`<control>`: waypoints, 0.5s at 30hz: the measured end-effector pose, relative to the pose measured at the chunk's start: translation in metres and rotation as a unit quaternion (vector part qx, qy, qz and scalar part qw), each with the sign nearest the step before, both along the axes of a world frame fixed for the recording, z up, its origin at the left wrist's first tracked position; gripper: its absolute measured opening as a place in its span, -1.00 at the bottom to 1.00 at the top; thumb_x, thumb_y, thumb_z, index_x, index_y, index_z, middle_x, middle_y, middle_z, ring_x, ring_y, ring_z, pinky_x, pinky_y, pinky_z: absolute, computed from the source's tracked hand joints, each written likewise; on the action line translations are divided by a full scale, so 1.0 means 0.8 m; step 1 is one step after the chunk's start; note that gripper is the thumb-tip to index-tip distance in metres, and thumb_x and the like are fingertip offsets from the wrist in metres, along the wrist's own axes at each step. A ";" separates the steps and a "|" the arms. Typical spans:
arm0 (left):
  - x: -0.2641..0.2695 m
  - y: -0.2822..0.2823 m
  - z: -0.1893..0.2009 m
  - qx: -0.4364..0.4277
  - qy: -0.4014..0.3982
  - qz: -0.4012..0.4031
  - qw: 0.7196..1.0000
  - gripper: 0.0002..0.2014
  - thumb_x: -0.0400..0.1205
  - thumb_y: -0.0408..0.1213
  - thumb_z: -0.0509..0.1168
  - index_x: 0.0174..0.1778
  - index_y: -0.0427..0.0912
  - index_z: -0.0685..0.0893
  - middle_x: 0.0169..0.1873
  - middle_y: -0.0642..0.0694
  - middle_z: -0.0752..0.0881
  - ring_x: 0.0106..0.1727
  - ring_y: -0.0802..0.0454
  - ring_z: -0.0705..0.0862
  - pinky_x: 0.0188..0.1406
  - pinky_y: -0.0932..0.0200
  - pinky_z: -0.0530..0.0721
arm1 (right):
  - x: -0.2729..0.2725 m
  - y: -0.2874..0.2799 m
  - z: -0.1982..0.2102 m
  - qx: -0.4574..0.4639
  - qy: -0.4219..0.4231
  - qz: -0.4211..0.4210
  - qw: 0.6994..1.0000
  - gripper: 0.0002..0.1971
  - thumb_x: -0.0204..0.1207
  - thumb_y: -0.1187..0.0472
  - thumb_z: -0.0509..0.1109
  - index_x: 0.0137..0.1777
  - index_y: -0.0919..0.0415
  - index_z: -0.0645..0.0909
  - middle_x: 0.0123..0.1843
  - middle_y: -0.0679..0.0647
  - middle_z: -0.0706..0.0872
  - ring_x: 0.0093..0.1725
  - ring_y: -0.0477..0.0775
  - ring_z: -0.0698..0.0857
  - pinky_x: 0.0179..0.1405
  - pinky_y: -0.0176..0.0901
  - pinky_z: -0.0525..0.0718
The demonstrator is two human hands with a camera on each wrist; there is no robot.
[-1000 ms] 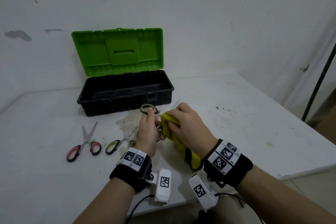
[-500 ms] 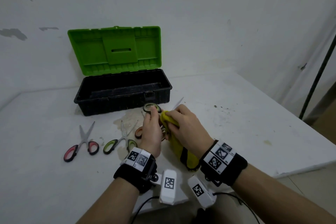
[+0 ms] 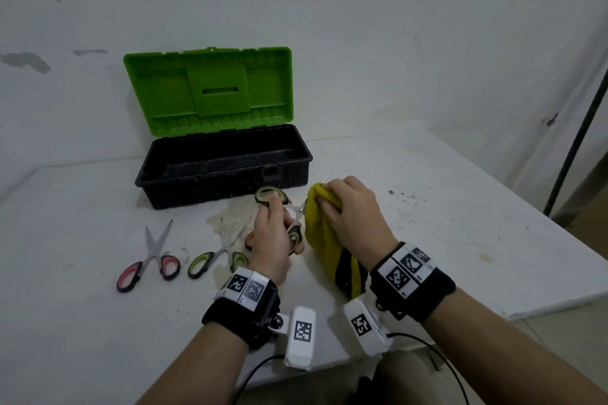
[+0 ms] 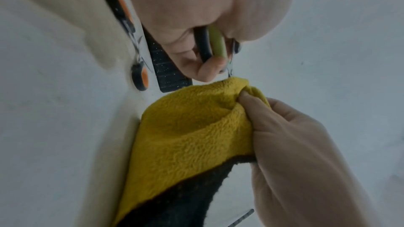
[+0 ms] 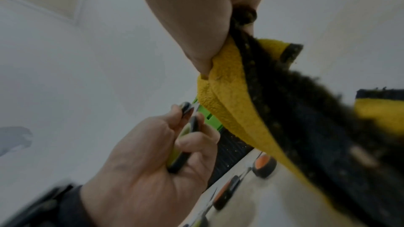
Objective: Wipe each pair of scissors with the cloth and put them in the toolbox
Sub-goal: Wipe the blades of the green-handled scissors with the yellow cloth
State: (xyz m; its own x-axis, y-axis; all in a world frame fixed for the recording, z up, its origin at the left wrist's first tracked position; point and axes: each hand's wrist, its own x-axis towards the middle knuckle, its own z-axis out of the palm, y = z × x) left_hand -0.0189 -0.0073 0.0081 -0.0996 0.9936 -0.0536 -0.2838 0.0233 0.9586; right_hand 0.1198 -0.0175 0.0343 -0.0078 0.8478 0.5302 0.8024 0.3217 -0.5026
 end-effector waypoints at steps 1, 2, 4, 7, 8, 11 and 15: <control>0.000 0.000 0.001 -0.002 0.001 0.002 1.000 -0.62 0.81 0.07 0.05 -0.09 -0.17 0.48 -0.44 -0.03 0.48 -0.52 0.00 0.46 -0.64 0.18 0.41 | -0.001 0.000 0.000 0.007 0.003 0.004 1.000 -0.84 0.63 0.14 0.37 0.09 0.19 0.69 -0.08 0.02 0.56 -0.15 0.02 0.57 -0.12 -0.24 0.51; 0.001 0.001 0.003 -0.004 0.003 0.003 1.000 -0.63 0.82 0.06 0.05 -0.09 -0.17 0.48 -0.44 -0.03 0.47 -0.52 0.02 0.46 -0.64 0.19 0.42 | -0.004 -0.002 -0.002 0.009 0.002 0.012 1.000 -0.82 0.64 0.10 0.36 0.07 0.19 0.70 -0.10 0.00 0.56 -0.16 0.01 0.56 -0.13 -0.26 0.49; 0.003 0.000 0.005 -0.003 0.010 -0.001 1.000 -0.63 0.82 0.04 0.03 -0.09 -0.18 0.47 -0.44 -0.03 0.46 -0.54 0.05 0.47 -0.65 0.21 0.43 | -0.012 -0.006 -0.007 -0.003 -0.013 0.023 1.000 -0.76 0.66 0.03 0.32 0.00 0.19 0.70 -0.15 0.02 0.60 -0.19 0.04 0.57 -0.14 -0.16 0.54; 0.005 -0.003 0.003 -0.005 0.028 -0.002 1.000 -0.61 0.82 0.06 0.03 -0.15 -0.17 0.46 -0.49 0.01 0.48 -0.55 0.09 0.49 -0.66 0.21 0.46 | -0.012 -0.001 -0.016 -0.020 -0.034 0.007 0.999 -0.71 0.66 -0.01 0.29 -0.09 0.20 0.66 -0.20 0.07 0.63 -0.21 0.10 0.59 -0.15 0.01 0.61; 0.006 -0.004 0.002 -0.009 0.030 0.001 1.000 -0.61 0.82 0.06 0.04 -0.16 -0.16 0.47 -0.52 0.05 0.49 -0.57 0.11 0.49 -0.66 0.21 0.47 | -0.007 0.004 -0.016 -0.023 -0.032 -0.005 0.999 -0.72 0.65 -0.01 0.30 -0.11 0.19 0.65 -0.21 0.06 0.64 -0.21 0.09 0.59 -0.14 0.01 0.62; 0.004 -0.004 -0.002 -0.014 0.029 0.010 0.999 -0.63 0.82 0.05 0.05 -0.15 -0.15 0.48 -0.56 0.07 0.48 -0.57 0.09 0.49 -0.68 0.21 0.43 | 0.010 0.013 -0.008 -0.023 -0.001 -0.038 0.999 -0.78 0.66 0.01 0.30 -0.06 0.14 0.66 -0.18 0.01 0.71 -0.17 0.06 0.64 -0.11 -0.13 0.57; 0.004 -0.001 0.001 -0.007 0.047 0.005 0.999 -0.63 0.82 0.07 0.02 -0.04 -0.14 0.55 -0.40 -0.08 0.55 -0.52 0.05 0.55 -0.69 0.22 0.48 | -0.003 -0.004 -0.001 0.010 -0.006 0.040 0.999 -0.82 0.64 0.05 0.35 0.01 0.13 0.70 -0.14 -0.01 0.73 -0.17 -0.05 0.64 -0.11 -0.25 0.56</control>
State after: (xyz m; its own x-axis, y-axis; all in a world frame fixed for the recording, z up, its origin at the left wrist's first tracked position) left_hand -0.0155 -0.0085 0.0085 -0.1151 0.9917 -0.0574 -0.1929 0.0344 0.9806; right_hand 0.1176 -0.0209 0.0334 -0.0826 0.8330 0.5471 0.7799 0.3958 -0.4849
